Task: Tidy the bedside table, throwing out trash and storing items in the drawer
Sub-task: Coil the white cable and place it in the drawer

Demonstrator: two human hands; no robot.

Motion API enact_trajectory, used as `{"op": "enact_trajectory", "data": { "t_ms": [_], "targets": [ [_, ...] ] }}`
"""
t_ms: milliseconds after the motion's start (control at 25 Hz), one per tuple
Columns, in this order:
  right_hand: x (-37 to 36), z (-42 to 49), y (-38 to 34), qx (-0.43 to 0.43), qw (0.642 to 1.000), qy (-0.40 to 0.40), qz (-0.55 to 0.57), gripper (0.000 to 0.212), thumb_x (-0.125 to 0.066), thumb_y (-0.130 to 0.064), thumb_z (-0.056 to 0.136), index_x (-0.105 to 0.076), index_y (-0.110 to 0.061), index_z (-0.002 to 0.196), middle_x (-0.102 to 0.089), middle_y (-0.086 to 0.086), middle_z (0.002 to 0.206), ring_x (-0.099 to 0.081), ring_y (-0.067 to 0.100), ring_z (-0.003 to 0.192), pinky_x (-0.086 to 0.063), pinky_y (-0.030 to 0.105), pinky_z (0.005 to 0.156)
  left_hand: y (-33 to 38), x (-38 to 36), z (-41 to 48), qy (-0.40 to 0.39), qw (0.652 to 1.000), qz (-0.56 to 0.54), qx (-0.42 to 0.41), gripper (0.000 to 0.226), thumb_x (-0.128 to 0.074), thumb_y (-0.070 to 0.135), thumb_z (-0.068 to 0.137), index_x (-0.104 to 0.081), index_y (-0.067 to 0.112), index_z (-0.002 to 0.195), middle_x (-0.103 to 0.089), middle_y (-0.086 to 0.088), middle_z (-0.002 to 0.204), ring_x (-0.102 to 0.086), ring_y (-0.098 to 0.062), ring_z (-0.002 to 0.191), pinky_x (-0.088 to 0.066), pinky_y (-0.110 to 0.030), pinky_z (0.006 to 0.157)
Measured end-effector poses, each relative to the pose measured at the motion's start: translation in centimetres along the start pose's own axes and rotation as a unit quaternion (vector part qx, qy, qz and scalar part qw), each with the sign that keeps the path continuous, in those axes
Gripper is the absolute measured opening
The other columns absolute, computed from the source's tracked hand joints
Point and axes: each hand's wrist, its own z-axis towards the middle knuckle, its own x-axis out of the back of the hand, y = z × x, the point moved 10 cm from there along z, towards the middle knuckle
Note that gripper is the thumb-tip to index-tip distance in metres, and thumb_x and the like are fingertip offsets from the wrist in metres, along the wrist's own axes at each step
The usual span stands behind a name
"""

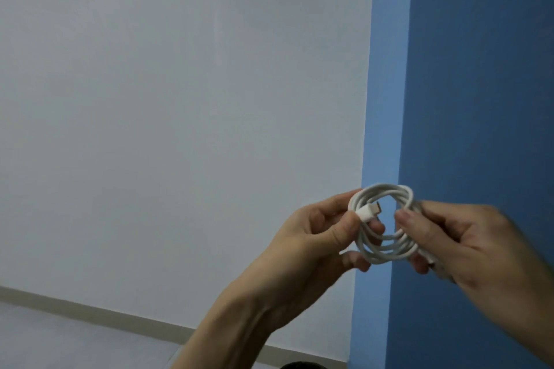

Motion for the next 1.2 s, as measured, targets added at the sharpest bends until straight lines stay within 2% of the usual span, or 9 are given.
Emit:
{"op": "enact_trajectory", "data": {
  "t_ms": [200,360,520,640,800,880,1000,1080,1200],
  "targets": [
    [-0.1,-0.1,-0.1,0.011,1.000,-0.006,-0.024,0.050,-0.046,-0.065,0.065,-0.059,-0.018,0.056,-0.060,0.000,0.048,-0.042,0.001,0.035,-0.032,0.006,0.037,-0.2,0.7,0.0,0.041,0.999,0.026,0.013,0.019,-0.067,0.006,0.074,-0.069,0.008,0.094,-0.063,0.001,0.064,-0.056,-0.006,0.055,-0.044,-0.015,0.053],
    [-0.5,-0.5,0.1,0.014,0.998,-0.034,-0.043,0.049,-0.046,-0.063,0.066,-0.058,-0.018,0.052,-0.054,-0.004,0.040,-0.037,0.001,0.034,-0.030,0.009,0.037,1.9,1.8,-0.7,0.140,0.963,0.219,-0.067,0.006,-0.068,0.004,0.075,-0.068,0.008,0.079,-0.054,-0.009,0.063,-0.050,-0.013,0.047,-0.040,-0.018,0.042],
    [-1.0,-1.1,-0.2,0.029,0.994,-0.045,-0.092,0.050,-0.041,-0.062,0.069,-0.054,-0.021,0.043,-0.043,-0.006,0.032,-0.033,0.001,0.031,-0.027,0.010,0.035,4.5,0.6,-1.7,0.195,0.858,0.430,-0.203,0.015,-0.059,-0.001,0.070,-0.059,0.014,0.070,-0.060,0.004,0.071,-0.053,-0.022,0.055,-0.048,-0.035,0.048],
    [-1.0,-1.1,-0.1,0.019,0.995,-0.048,-0.088,0.051,-0.040,-0.064,0.068,-0.055,-0.022,0.042,-0.046,-0.005,0.033,-0.035,0.002,0.031,-0.029,0.009,0.036,5.9,-1.5,-2.3,0.209,0.756,0.546,-0.295,0.018,-0.054,-0.006,0.062,-0.059,0.008,0.073,-0.059,0.002,0.071,-0.045,-0.011,0.053,-0.042,-0.029,0.048],
    [-1.1,-0.6,0.2,-0.013,0.997,-0.063,-0.032,0.056,-0.043,-0.066,0.063,-0.062,-0.015,0.051,-0.055,0.011,0.045,-0.035,0.004,0.032,-0.029,0.010,0.035,6.2,-2.1,-2.2,0.247,0.650,0.651,-0.304,0.011,-0.046,0.010,0.068,-0.037,0.015,0.065,-0.036,0.006,0.052,-0.031,-0.018,0.045,-0.030,-0.029,0.040],
    [-1.7,-0.6,0.7,-0.047,0.995,-0.081,0.042,0.056,-0.050,-0.065,0.057,-0.066,-0.011,0.056,-0.052,0.010,0.041,-0.032,0.003,0.030,-0.027,0.012,0.032,6.0,-1.3,-2.0,0.265,0.647,0.660,-0.274,0.007,-0.038,0.020,0.069,-0.036,0.017,0.062,-0.028,0.006,0.048,-0.029,-0.023,0.043,-0.027,-0.029,0.040],
    [-2.2,-0.5,1.2,-0.072,0.987,-0.090,0.110,0.058,-0.057,-0.063,0.050,-0.071,-0.008,0.063,-0.043,0.009,0.038,-0.033,0.009,0.028,-0.029,0.014,0.032,5.5,0.1,-1.4,0.277,0.736,0.558,-0.265,0.016,-0.036,0.019,0.071,-0.045,0.010,0.061,-0.033,-0.005,0.044,-0.035,-0.031,0.043,-0.036,-0.037,0.038],
    [-2.5,-0.5,0.4,-0.048,0.986,-0.091,0.128,0.057,-0.062,-0.062,0.049,-0.074,-0.010,0.068,-0.049,0.008,0.043,-0.044,0.016,0.029,-0.041,0.018,0.034,5.3,0.7,-1.0,0.288,0.781,0.490,-0.260,0.015,-0.038,0.011,0.070,-0.047,0.004,0.060,-0.041,-0.013,0.047,-0.038,-0.032,0.044,-0.038,-0.043,0.040],
    [-3.0,-0.9,-0.5,-0.043,0.973,-0.105,0.202,0.058,-0.073,-0.066,0.042,-0.078,-0.023,0.079,-0.056,-0.002,0.057,-0.057,0.014,0.043,-0.055,0.027,0.043,5.6,1.0,-0.9,0.330,0.748,0.517,-0.254,0.016,-0.038,0.011,0.066,-0.041,0.005,0.053,-0.041,-0.012,0.044,-0.041,-0.035,0.047,-0.034,-0.043,0.043]
  ]
}}
